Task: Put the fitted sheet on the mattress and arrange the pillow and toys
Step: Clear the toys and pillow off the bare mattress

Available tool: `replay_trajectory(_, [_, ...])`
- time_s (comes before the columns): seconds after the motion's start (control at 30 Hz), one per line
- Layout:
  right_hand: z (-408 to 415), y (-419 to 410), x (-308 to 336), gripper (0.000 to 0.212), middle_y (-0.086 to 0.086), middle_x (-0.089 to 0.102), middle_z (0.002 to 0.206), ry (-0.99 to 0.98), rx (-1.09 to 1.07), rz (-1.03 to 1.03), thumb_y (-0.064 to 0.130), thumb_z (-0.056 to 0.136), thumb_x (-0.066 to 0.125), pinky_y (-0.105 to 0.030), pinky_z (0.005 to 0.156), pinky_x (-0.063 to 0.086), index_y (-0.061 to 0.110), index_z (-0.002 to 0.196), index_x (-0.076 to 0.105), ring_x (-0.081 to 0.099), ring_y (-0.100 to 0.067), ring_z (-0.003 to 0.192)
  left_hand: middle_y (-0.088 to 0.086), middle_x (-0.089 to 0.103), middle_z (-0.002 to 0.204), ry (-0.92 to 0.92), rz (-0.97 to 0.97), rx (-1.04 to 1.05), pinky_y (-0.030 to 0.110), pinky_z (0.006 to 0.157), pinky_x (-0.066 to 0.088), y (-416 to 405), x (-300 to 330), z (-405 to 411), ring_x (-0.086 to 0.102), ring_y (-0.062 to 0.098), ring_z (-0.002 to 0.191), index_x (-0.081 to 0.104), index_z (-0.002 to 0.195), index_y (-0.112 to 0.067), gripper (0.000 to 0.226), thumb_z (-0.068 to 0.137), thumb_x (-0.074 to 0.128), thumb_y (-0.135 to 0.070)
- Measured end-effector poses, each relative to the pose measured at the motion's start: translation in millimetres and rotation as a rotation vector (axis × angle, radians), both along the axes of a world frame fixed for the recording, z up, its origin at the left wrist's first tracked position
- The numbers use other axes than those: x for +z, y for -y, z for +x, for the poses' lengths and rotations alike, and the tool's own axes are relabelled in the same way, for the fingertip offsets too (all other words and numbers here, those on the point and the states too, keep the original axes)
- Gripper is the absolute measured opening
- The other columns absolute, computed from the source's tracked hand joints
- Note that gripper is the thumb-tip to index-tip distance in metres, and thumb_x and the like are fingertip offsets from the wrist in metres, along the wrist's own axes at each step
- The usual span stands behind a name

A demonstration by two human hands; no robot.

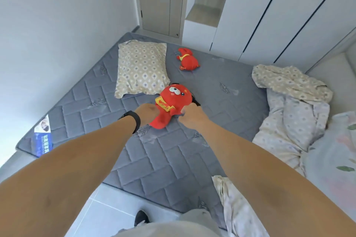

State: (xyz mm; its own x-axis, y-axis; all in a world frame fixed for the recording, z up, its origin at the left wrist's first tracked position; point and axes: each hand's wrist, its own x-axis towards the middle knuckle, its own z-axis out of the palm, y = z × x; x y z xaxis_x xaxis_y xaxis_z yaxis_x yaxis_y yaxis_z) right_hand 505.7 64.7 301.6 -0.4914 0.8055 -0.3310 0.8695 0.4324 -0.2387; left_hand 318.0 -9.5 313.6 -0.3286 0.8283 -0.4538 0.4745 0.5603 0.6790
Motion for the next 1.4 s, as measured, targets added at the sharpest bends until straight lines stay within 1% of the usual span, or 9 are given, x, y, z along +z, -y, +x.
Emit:
replay_trajectory(0.13, [-29,-10,-11,0.041,-0.010,0.054,0.082,0.054,0.041,-0.071,0.029,0.094,0.053,-0.033,0.071,0.036,0.020,0.061,0.030,0.052,-0.031,0.088,-0.001,0.059,0.088,-0.048,-0.007,-0.008,0.026,0.067,0.043,-3,-19,-31,0.054,0.021,0.083,0.053,0.076,-0.027,0.026,0.101,0.049,-0.024])
replay_trajectory(0.3, [-65,-34,-46,0.032,-0.007,0.056,0.079,0.070,0.059,-0.169,0.027,0.091,0.056,-0.030,0.064,0.036,0.016,0.064,0.043,0.057,-0.030,0.085,0.021,0.068,0.095,-0.017,-0.079,-0.022,0.037,0.067,0.045,-3,-51,-42,0.054,0.025,0.075,0.065,0.109,0.001,0.029,0.099,0.046,-0.018])
replay_trajectory(0.4, [-82,-35,-67,0.022,-0.008,0.055,0.076,0.062,0.024,-0.203,0.024,0.088,0.058,-0.033,0.066,0.038,0.011,0.071,0.053,0.052,-0.028,0.077,0.005,0.060,0.074,0.013,-0.088,-0.018,0.028,0.058,0.042,2,-63,-53,0.050,0.020,0.065,0.066,0.092,-0.006,0.029,0.097,0.049,-0.028])
replay_trajectory(0.5, [-100,-38,-90,0.036,-0.001,0.038,0.061,0.049,-0.008,-0.232,0.022,0.087,0.056,-0.032,0.056,0.033,0.019,0.059,0.034,0.047,-0.028,0.071,-0.001,0.051,0.065,0.012,-0.096,-0.003,0.027,0.056,0.038,-6,-75,-72,0.047,0.019,0.063,0.056,0.072,-0.014,0.029,0.098,0.048,-0.024])
replay_trajectory(0.63, [-123,-54,-127,0.033,-0.007,0.048,0.076,0.056,-0.139,-0.301,0.023,0.087,0.055,-0.032,0.060,0.036,0.020,0.063,0.033,0.053,-0.031,0.080,0.001,0.051,0.067,0.078,-0.160,-0.020,0.027,0.059,0.037,-25,-102,-98,0.046,0.019,0.063,0.053,0.068,-0.018,0.031,0.099,0.048,-0.022])
replay_trajectory(0.73, [-147,-69,-153,0.012,-0.016,0.064,0.106,0.093,-0.243,-0.317,0.024,0.091,0.057,-0.036,0.075,0.045,0.012,0.093,0.061,0.062,-0.036,0.106,0.009,0.060,0.080,0.138,-0.223,-0.059,0.032,0.066,0.043,-37,-135,-120,0.052,0.022,0.072,0.066,0.090,-0.008,0.025,0.100,0.049,-0.024])
replay_trajectory(1.0, [-207,-88,-251,0.050,-0.016,0.045,0.144,0.036,-0.467,-0.339,0.019,0.094,0.060,-0.042,0.099,0.046,0.010,0.140,0.046,0.051,-0.037,0.128,0.000,0.066,0.099,0.349,-0.323,0.142,0.037,0.081,0.053,-58,-230,-191,0.062,0.016,0.077,0.066,0.100,-0.022,0.013,0.098,0.054,-0.026])
replay_trajectory(1.2, [-223,-104,-309,0.064,-0.015,0.027,0.148,0.222,-0.356,-0.278,0.005,0.095,0.051,-0.050,0.096,0.046,0.025,0.152,0.030,0.043,-0.042,0.129,-0.002,0.063,0.094,0.432,-0.378,0.195,0.027,0.064,0.046,-47,-288,-215,0.059,0.015,0.072,0.064,0.094,-0.025,0.021,0.103,0.045,-0.022])
replay_trajectory(1.4, [-222,-108,-324,0.036,-0.020,0.041,0.131,0.187,-0.376,-0.192,0.001,0.094,0.041,-0.047,0.080,0.046,0.009,0.128,0.046,0.053,-0.043,0.112,-0.002,0.064,0.094,0.469,-0.567,0.271,0.024,0.063,0.042,-7,-318,-225,0.056,0.016,0.068,0.063,0.092,-0.024,0.024,0.102,0.043,-0.017])
